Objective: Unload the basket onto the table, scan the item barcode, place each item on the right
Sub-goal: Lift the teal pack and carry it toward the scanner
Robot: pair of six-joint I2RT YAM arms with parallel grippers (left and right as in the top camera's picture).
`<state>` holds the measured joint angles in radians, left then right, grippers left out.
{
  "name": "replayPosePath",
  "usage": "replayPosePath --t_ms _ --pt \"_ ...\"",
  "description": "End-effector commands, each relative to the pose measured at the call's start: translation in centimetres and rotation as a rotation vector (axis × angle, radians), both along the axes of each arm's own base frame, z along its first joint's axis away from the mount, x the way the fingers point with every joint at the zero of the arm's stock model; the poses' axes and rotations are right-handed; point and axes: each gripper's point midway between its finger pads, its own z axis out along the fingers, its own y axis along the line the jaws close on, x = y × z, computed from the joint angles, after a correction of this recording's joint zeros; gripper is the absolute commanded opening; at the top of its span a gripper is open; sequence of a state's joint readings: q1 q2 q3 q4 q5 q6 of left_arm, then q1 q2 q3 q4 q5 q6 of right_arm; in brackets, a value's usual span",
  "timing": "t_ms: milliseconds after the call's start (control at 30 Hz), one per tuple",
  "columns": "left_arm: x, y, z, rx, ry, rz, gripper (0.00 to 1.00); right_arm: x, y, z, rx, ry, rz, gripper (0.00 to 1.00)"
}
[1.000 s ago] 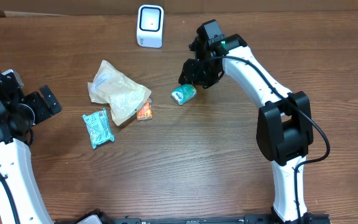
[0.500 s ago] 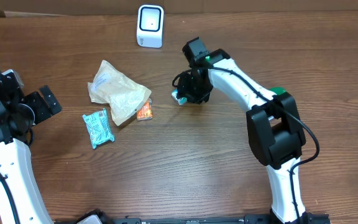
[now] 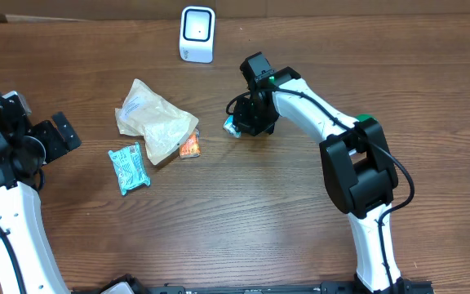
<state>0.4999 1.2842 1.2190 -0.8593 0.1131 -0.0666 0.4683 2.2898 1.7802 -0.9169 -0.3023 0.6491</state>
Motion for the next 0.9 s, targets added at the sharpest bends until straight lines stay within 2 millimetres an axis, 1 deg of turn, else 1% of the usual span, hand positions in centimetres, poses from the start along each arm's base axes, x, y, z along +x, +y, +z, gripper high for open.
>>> replayPosePath --t_ms 0,33,67,100,133,200,333,467,533,733,833,867 --pt "0.2 0.1 0.6 0.018 -0.012 -0.023 0.99 -0.4 0.6 2.2 0.219 -0.021 0.237 0.04" --pt "0.2 0.1 0.6 0.018 -0.012 -0.023 0.99 -0.8 1.6 4.8 0.365 -0.071 0.357 0.04" --pt "0.2 0.1 0.6 0.018 -0.013 -0.023 0.99 -1.1 2.0 6.1 0.434 -0.097 0.411 0.04" --pt "0.2 0.1 0.6 0.018 -0.013 -0.023 0.99 -2.4 2.7 10.6 0.654 -0.187 0.558 0.04" --pt "0.2 0.1 0.6 0.018 -0.012 -0.023 1.0 -3.0 2.5 12.7 0.733 -0.225 0.598 0.04" --pt "0.2 0.1 0.6 0.018 -0.013 -0.023 0.99 -3.7 1.5 16.3 0.833 -0.291 0.633 0.04" --pt "0.2 0.1 0.6 0.018 -0.013 -0.023 1.0 -5.0 -1.4 21.9 0.919 -0.421 0.666 0.04" --pt "0.2 0.1 0.6 0.018 -0.012 -0.023 1.0 -5.8 -3.1 24.6 0.93 -0.497 0.676 0.04" --pt "0.2 0.1 0.6 0.018 -0.013 -0.023 1.0 -6.5 -4.0 26.2 0.929 -0.534 0.683 0.04" --pt "0.2 0.1 0.6 0.018 -0.013 -0.023 1.0 -8.1 -4.5 29.1 0.924 -0.597 0.705 0.04" --pt "0.2 0.1 0.6 0.018 -0.012 -0.023 0.99 -8.5 -4.6 29.8 0.922 -0.606 0.705 0.04" --pt "0.2 0.1 0.6 0.018 -0.013 -0.023 1.0 -8.5 -4.6 29.7 0.921 -0.579 0.683 0.04"
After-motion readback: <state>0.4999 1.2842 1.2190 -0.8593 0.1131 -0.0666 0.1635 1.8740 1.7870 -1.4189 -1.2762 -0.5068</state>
